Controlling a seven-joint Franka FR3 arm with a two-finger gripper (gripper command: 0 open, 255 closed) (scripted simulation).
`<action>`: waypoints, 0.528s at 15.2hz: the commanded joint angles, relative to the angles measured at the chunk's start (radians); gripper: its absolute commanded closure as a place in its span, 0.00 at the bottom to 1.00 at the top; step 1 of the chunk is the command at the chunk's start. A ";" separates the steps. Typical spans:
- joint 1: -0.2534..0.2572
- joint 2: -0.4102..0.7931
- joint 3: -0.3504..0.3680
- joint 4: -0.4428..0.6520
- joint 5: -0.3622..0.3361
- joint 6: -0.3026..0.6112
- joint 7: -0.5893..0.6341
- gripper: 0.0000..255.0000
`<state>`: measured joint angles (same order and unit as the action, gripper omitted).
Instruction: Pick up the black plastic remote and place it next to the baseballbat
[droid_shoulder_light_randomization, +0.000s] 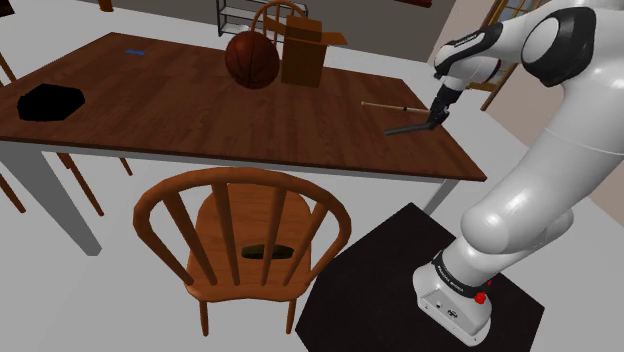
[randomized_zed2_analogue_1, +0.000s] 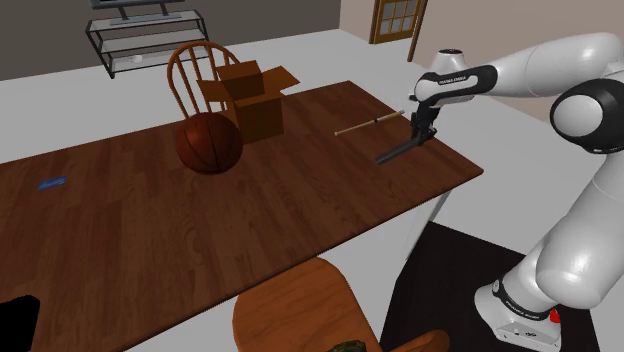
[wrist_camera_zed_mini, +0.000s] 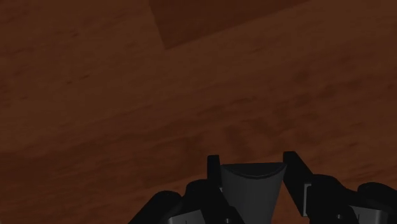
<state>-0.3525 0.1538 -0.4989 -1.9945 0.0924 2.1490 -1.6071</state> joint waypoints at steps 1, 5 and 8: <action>-0.003 0.016 0.002 -0.010 0.011 0.023 -0.009 1.00; -0.007 0.044 0.006 -0.034 0.030 0.071 -0.022 1.00; -0.010 0.067 0.011 -0.049 0.046 0.106 -0.033 1.00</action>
<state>-0.3619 0.2127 -0.4902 -2.0376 0.1325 2.2426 -1.6354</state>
